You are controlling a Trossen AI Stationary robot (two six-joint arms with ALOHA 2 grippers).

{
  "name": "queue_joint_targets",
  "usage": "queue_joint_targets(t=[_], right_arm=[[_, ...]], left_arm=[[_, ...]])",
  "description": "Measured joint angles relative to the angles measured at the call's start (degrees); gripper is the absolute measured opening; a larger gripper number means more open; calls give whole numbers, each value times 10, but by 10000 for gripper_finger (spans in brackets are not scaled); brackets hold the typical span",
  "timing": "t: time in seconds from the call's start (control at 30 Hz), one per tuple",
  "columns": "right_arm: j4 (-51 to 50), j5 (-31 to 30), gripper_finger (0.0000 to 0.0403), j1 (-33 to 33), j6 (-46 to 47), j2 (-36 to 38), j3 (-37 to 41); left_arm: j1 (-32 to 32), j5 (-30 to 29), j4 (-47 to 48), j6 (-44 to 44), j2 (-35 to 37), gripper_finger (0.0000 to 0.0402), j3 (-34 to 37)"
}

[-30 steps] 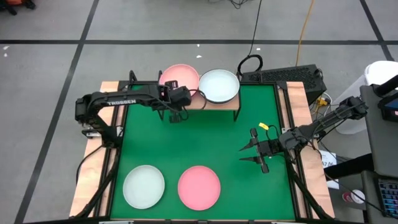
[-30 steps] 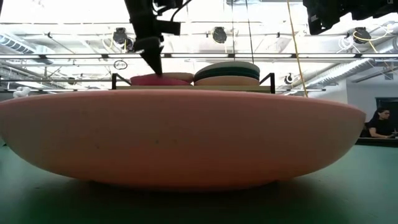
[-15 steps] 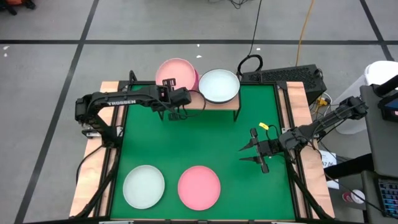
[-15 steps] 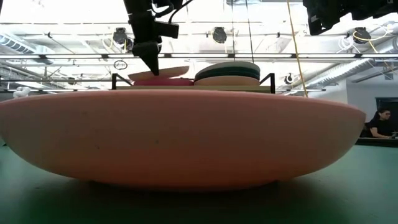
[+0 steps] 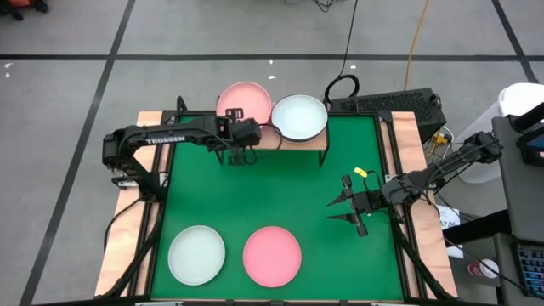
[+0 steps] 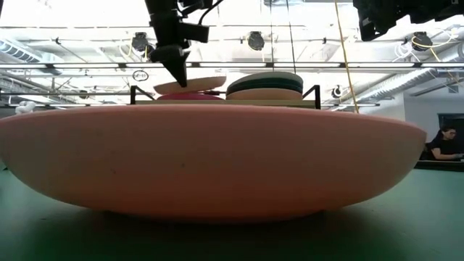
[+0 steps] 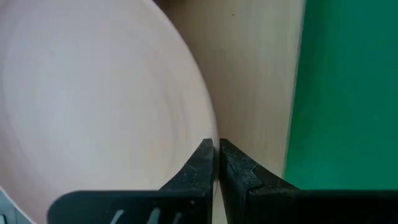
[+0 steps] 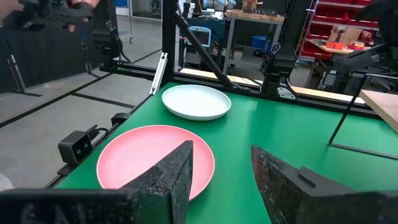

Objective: Place and stack plates onto a shelf
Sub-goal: Stack the light orange plate on top of the pink plate on the shelf, then stack the light pink plate on top of the light orange plate on the shelf

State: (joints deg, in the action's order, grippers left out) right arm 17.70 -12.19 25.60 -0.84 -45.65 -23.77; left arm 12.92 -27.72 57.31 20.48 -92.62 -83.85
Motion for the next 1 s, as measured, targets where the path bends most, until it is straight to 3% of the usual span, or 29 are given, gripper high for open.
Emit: queue_joint_targets(t=[0.27,0.47,0.7,1.0], right_arm=[[0,0,144,0,-1,0,0],[0,0,144,0,-2,0,0],[0,0,144,0,-2,0,0],[0,0,144,0,-2,0,0]], left_arm=[[47,96,9,22,0,10,0],[60,99,7,20,0,12,-1],[45,104,13,-9,0,62,-1],[27,117,35,-40,7,77,0]])
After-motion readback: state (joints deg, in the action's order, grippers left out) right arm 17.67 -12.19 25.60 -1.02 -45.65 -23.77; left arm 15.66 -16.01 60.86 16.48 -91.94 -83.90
